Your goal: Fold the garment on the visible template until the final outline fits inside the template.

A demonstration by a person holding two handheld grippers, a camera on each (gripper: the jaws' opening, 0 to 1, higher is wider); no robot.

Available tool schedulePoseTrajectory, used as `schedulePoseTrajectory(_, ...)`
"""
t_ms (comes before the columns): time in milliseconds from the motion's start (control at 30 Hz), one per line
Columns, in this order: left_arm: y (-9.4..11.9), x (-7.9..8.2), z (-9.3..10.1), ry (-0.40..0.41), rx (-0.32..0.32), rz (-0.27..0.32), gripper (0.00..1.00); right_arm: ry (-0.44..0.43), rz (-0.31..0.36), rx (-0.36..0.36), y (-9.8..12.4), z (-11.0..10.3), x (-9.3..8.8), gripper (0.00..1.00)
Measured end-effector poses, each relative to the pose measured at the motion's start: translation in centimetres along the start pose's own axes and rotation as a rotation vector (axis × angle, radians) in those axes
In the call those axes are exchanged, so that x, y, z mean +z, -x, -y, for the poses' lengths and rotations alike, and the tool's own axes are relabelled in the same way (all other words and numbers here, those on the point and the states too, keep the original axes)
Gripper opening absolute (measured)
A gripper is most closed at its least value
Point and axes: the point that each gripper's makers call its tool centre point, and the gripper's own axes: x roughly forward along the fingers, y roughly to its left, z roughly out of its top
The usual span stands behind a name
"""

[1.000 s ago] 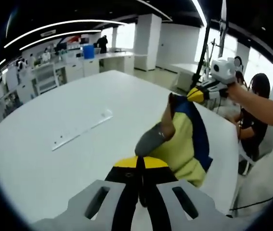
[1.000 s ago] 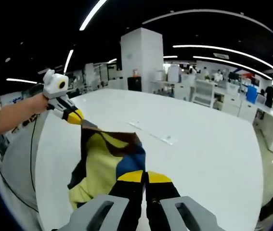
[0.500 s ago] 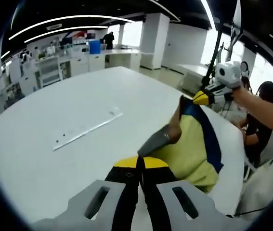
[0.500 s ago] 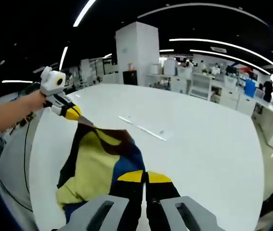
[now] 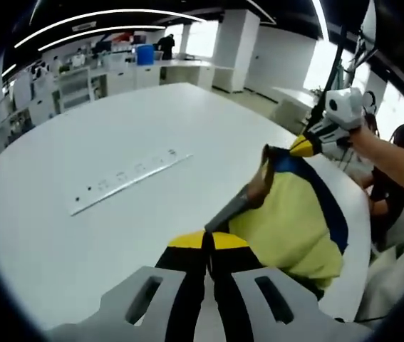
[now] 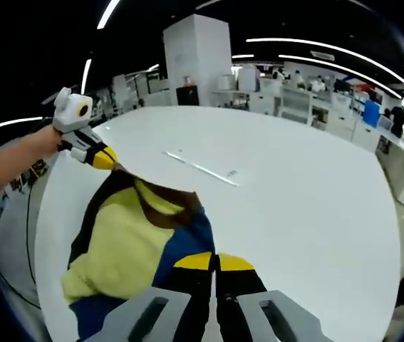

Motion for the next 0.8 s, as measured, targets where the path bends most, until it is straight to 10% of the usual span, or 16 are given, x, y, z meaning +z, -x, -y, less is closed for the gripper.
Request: schedulePoseTrajectory(800,-4.3,-2.4,-2.4,0.059,0.034,-0.089,0.00,-0.042,-0.114,-0.019,-4.0,2.6,-2.7,0.00)
